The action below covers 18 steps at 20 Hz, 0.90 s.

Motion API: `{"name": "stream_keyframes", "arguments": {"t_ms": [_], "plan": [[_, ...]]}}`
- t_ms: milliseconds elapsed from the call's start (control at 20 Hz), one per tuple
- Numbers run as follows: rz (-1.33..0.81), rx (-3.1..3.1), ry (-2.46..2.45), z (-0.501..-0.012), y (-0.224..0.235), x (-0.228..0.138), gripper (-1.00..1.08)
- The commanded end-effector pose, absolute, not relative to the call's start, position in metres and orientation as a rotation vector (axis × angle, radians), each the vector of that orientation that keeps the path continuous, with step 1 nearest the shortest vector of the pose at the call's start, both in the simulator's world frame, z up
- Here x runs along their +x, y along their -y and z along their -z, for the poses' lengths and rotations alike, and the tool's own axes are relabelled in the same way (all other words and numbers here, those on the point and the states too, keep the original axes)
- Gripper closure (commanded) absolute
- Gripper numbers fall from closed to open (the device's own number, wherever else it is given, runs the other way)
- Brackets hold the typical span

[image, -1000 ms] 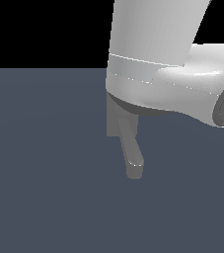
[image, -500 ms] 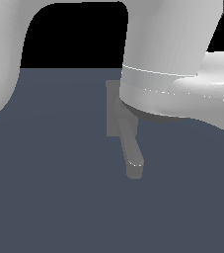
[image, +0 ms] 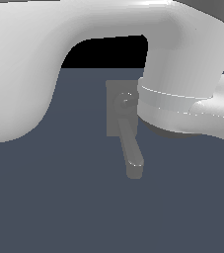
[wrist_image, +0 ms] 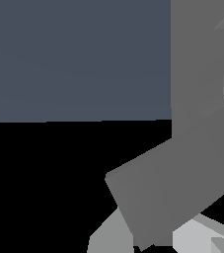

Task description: Turn on the faucet by rotating a designated handle.

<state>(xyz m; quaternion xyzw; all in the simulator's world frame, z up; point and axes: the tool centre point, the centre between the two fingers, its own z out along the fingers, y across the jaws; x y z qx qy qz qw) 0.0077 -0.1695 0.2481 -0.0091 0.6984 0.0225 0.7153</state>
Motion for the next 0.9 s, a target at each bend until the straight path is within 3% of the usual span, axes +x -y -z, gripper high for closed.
{"name": "stream_keyframes", "arguments": {"t_ms": [0, 850], "plan": [[-0.060, -0.027, -1.567, -0.235, 0.169, 0.010, 1.08], [-0.059, -0.028, -1.570, -0.172, 0.186, 0.011, 1.08]]}}
